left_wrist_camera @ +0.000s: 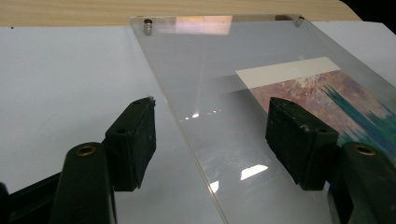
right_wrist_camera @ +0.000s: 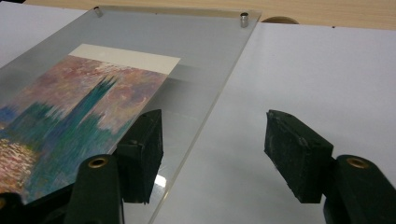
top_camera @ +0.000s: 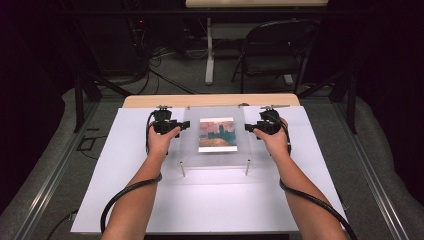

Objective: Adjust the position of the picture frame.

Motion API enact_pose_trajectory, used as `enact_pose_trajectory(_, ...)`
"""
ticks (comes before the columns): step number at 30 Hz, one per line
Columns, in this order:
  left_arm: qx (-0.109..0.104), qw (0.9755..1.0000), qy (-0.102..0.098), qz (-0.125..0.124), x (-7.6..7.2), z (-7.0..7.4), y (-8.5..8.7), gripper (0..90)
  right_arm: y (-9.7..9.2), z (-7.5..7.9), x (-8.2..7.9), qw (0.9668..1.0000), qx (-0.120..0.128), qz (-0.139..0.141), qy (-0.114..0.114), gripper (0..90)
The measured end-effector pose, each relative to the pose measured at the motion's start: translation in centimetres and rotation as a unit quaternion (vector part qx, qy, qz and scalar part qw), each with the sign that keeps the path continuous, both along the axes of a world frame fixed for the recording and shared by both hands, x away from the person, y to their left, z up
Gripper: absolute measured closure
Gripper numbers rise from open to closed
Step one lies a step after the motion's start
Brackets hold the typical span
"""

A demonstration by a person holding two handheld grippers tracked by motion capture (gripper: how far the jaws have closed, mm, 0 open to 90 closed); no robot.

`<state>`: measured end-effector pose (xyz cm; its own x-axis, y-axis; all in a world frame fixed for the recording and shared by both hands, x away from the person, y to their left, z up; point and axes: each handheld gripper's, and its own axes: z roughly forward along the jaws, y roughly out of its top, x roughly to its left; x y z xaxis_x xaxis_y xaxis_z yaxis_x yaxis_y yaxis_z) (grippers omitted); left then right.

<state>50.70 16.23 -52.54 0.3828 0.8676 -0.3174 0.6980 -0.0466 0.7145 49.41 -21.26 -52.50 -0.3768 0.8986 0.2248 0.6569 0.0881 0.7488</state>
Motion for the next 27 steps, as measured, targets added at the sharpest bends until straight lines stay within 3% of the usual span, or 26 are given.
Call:
enact_pose_trajectory(10, -0.014, 0.9998, 0.015, -0.001, 0.5, -1.1, -0.6, 33.4, 1.1, -0.2, 0.8, 0.9999, 0.011, 0.001, 0.001, 36.8)
enact_pose_trajectory(15, -0.017, 0.9996, 0.02, -0.005, 0.8, -1.5, -1.2, 33.3, 1.9, -0.7, 1.1, 0.9993, 0.03, 0.007, 0.02, 36.8)
enact_pose_trajectory(22, -0.02, 0.9992, 0.033, -0.006, 1.0, -1.8, -1.3, 33.2, 2.2, -1.2, 1.4, 0.9987, 0.033, 0.01, 0.037, 36.8)
enact_pose_trajectory(27, -0.037, 0.9983, 0.044, -0.002, 1.0, -2.2, -1.1, 33.0, 2.3, -1.4, 1.7, 0.9976, 0.048, 0.012, 0.048, 36.6)
